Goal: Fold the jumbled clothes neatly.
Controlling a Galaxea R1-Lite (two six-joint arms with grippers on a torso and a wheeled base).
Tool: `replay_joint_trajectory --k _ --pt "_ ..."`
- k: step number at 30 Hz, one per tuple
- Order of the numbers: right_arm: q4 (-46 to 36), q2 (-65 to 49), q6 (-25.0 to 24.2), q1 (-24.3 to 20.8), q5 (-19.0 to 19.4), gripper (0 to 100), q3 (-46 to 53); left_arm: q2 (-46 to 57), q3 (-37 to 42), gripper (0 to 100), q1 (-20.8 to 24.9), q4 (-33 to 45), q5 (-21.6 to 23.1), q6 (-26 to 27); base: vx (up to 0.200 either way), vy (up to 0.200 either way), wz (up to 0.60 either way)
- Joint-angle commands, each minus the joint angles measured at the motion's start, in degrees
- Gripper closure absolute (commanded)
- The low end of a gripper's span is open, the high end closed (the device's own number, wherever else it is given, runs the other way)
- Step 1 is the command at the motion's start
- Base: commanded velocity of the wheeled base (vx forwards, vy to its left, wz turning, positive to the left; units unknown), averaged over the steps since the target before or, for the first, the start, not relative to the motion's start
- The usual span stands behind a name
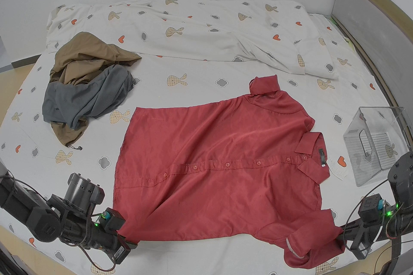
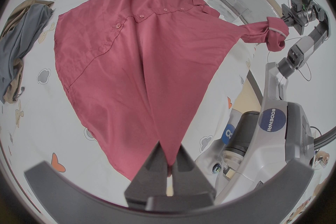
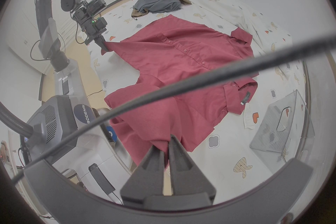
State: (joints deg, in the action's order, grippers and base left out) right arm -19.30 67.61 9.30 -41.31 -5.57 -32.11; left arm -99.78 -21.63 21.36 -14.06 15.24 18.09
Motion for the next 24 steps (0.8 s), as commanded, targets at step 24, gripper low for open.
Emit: replay_joint_trajectory --k 24 --pt "17.8 16.1 3.9 14.9 -1.0 100 -7.4 -11.3 -19.2 100 -4.8 -3.3 -8.7 -0.1 0.0 0.0 0.0"
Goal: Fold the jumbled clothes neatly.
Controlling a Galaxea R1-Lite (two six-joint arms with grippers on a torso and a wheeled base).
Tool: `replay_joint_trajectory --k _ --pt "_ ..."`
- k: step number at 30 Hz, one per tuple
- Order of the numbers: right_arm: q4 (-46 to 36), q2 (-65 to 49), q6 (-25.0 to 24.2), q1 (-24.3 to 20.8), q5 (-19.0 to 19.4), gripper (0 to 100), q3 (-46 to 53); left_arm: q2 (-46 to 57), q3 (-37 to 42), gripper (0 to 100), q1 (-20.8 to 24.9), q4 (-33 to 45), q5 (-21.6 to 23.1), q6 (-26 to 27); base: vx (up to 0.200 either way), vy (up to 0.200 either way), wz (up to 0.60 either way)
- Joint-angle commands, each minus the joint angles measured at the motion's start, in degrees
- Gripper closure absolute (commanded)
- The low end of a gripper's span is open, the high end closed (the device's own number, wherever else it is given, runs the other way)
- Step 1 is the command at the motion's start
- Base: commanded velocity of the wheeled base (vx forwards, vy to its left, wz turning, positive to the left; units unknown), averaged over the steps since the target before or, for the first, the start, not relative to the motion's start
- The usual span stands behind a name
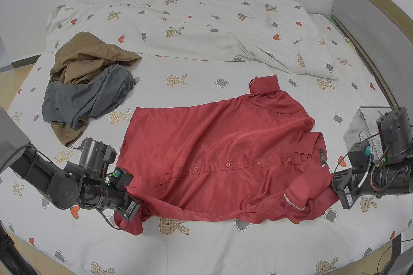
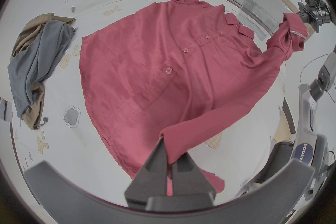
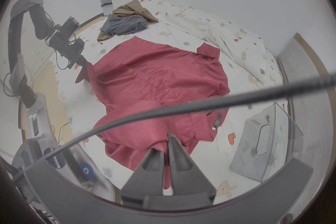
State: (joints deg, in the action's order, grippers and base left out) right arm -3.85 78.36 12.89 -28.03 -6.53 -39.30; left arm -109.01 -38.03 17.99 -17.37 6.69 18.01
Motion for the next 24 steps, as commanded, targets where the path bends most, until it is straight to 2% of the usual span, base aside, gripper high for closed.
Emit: replay_joint_trajectory --k 1,6,12,15,20,24 --pt "3.3 5.9 0.3 1.8 -0.1 100 -0.2 -2.1 -3.2 100 -1.6 0.1 -0.2 0.1 0.0 0.0 0.0" --pt "7.0 8.0 -0.1 2.5 -0.1 100 -1.0 -3.6 -5.3 100 -1.6 0.1 -0.3 0.1 0.0 0.0 0.0" --pt "7.5 9.9 -0.1 3.8 -0.2 100 -4.0 -5.2 -7.4 100 -1.7 0.3 -1.2 0.0 0.0 0.0 0.0" --pt "7.5 11.6 -0.1 4.2 -1.1 100 -5.8 -6.1 -8.3 100 -1.8 0.3 -2.9 0.0 0.0 0.0 0.0" --pt "7.5 14.6 -0.5 4.3 -3.2 100 -8.1 -6.5 -8.7 100 -2.6 0.2 -3.4 0.0 0.0 0.0 0.0" --pt "9.6 18.1 -2.1 4.7 -3.3 100 -10.0 -7.3 -8.9 100 -3.3 0.2 -3.5 0.0 0.0 0.0 0.0"
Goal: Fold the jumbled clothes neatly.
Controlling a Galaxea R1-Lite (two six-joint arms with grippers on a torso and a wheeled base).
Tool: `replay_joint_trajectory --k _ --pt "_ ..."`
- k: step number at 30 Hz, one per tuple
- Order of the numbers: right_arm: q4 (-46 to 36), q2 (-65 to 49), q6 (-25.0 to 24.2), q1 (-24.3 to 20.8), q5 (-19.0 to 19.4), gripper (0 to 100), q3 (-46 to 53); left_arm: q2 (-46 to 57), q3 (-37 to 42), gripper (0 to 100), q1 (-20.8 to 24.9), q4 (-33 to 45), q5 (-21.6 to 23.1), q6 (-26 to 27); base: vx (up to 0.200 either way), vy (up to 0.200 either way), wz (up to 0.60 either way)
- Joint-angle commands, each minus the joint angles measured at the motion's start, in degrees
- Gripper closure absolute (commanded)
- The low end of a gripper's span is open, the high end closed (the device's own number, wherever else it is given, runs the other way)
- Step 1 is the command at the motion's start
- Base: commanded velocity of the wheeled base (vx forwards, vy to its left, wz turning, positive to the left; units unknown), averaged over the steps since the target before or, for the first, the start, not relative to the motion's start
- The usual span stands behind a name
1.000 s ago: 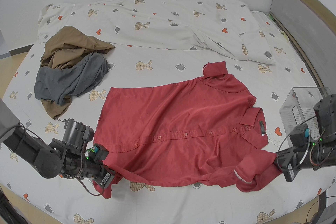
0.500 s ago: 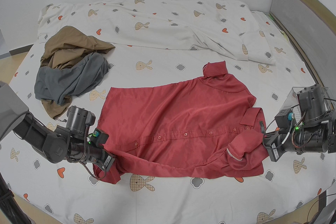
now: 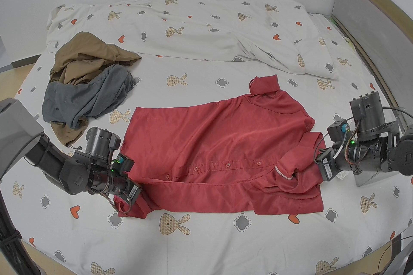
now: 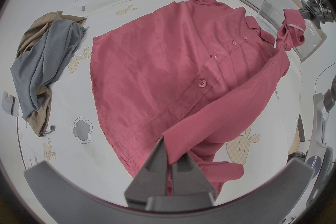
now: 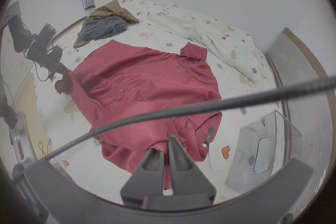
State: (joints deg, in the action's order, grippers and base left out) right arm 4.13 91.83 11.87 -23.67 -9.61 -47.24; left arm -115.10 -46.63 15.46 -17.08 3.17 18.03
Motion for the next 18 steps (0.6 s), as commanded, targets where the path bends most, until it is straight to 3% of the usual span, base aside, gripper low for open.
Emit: replay_joint_trajectory --k 1,2,3,9,18 --pt "1.6 4.6 -1.1 0.4 -0.2 100 -2.1 -1.2 -0.3 0 -0.8 -0.1 0.0 0.0 0.0 0.0 0.0" --pt "3.2 5.7 -1.4 0.4 -0.4 100 -2.4 -1.4 -0.3 0 -0.9 -0.1 0.0 0.0 0.0 0.0 0.0" --pt "5.4 7.0 -1.9 0.4 -0.4 0 -2.9 -1.7 -0.3 0 -0.9 -0.1 0.0 -0.1 0.0 0.0 0.0" --pt "11.5 8.9 -5.1 0.9 -0.3 0 -3.8 -1.1 -0.2 0 -0.9 -0.1 0.1 -0.2 0.0 0.0 0.0" --pt "11.2 3.4 -5.5 1.3 0.3 0 -1.4 5.0 1.3 0 -2.7 -0.1 0.2 -0.8 0.0 0.0 0.0"
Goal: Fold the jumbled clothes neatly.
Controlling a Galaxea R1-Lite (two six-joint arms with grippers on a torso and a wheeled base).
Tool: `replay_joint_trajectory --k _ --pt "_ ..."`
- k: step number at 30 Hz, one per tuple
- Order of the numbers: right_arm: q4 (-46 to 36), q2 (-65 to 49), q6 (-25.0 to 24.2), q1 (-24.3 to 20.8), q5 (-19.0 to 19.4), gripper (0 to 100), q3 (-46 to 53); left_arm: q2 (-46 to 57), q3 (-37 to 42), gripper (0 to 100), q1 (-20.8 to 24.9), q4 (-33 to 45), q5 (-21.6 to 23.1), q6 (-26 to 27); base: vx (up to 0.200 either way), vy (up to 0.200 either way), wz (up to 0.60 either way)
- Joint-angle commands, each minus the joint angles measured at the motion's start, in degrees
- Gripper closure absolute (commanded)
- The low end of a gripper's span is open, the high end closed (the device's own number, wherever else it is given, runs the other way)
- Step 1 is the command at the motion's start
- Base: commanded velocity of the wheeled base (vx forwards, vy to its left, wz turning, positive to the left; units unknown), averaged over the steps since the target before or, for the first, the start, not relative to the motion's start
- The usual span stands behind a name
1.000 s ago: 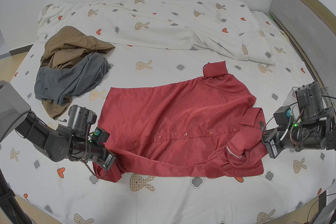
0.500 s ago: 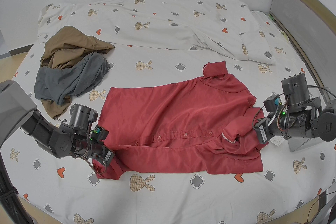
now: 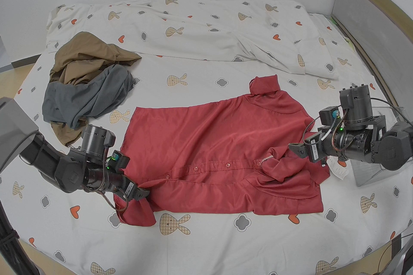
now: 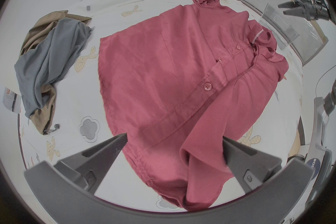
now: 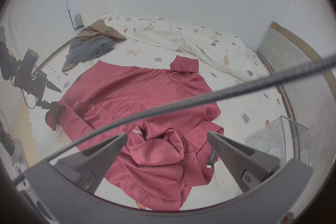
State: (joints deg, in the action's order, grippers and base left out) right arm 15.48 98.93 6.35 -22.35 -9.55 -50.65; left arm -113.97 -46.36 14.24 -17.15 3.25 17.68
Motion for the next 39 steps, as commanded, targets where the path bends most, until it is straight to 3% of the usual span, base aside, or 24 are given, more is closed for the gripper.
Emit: replay_joint_trajectory --k 1,6,7,8,9,11,14,17,19,21,22,23,25,27,29,31,32,33,36,39 --pt "-0.2 -4.7 -0.1 -0.2 0.3 0 2.8 4.8 1.5 0 -1.8 0.0 0.2 -0.8 0.0 0.0 0.0" --pt "-0.5 -14.0 -2.1 -0.8 3.4 0 7.4 13.9 4.2 0 -2.4 4.8 4.9 -8.0 0.0 0.0 0.0" --pt "-0.6 -17.4 -3.8 -0.8 5.8 0 9.0 17.7 3.0 0 -2.6 10.6 9.8 -11.7 0.0 0.0 0.0" --pt "-0.6 -17.4 -3.8 -0.8 5.8 0 9.0 17.7 3.0 0 -2.6 10.6 9.8 -11.7 0.0 0.0 0.0" --pt "-1.6 -20.9 -6.1 -0.8 8.0 0 10.5 21.5 -0.1 0 -4.0 18.2 15.1 -16.4 0.0 0.0 0.0" --pt "-3.3 -24.4 -9.1 -0.5 10.8 0 11.7 23.5 -4.5 0 -5.7 26.6 20.1 -21.4 0.0 0.0 0.0" --pt "-4.1 -27.5 -11.4 0.1 13.5 0 13.5 23.0 -10.2 0 -8.9 33.9 21.4 -25.9 0.0 0.0 0.0" --pt "-4.1 -30.2 -11.7 1.6 13.9 0 15.7 24.1 -12.0 0 -12.4 36.3 23.5 -28.9 0.0 0.0 0.0" --pt "-4.1 -31.3 -11.7 2.2 13.9 0 16.3 28.2 -12.2 0 -12.8 38.0 32.1 -32.9 0.0 0.0 0.0" --pt "-4.1 -32.3 -11.7 2.6 13.9 0 16.4 32.1 -11.8 0 -13.2 39.5 46.9 -37.6 0.0 0.0 0.0" --pt "-4.1 -32.5 -11.7 2.7 13.9 0 16.4 32.8 -11.3 0 -13.3 39.5 51.5 -38.4 0.0 0.0 0.0" --pt "-4.0 -32.6 -11.7 2.7 13.9 0 16.4 33.6 -10.1 0 -13.2 39.2 53.2 -37.9 0.0 0.0 0.0" --pt "-4.0 -32.7 -11.7 2.7 13.9 0 16.4 34.2 -6.9 0 -12.6 38.2 52.1 -34.5 0.0 0.0 0.0" --pt "-4.0 -33.9 -11.8 2.7 13.9 0 17.1 34.8 4.1 0 -9.6 32.1 39.8 -16.5 0.0 0.0 0.0" --pt "-3.8 -34.8 -11.8 2.7 13.9 0 17.8 34.4 11.8 0 -6.2 24.9 21.1 -8.2 0.0 0.0 0.0" --pt "-3.8 -34.9 -11.8 2.6 13.9 0 18.3 31.2 16.8 0 0.8 14.3 3.3 -10.4 0.0 0.0 0.0" --pt "-3.8 -34.9 -11.8 2.6 13.9 0 18.3 31.2 16.8 0 0.8 14.3 3.3 -10.4 0.0 0.0 0.0" --pt "-3.7 -35.0 -11.8 2.6 13.9 0 18.8 25.6 20.6 0 3.5 4.1 -4.8 -11.4 0.0 0.0 0.0" --pt "-3.6 -35.3 -11.8 2.6 13.9 0 19.2 16.9 22.9 0 5.6 -8.9 -11.0 -11.4 0.0 0.0 0.0" --pt "-3.6 -36.0 -11.8 2.6 13.9 0 19.1 10.0 22.5 0 7.5 -10.7 -15.2 -11.6 0.0 0.0 0.0"
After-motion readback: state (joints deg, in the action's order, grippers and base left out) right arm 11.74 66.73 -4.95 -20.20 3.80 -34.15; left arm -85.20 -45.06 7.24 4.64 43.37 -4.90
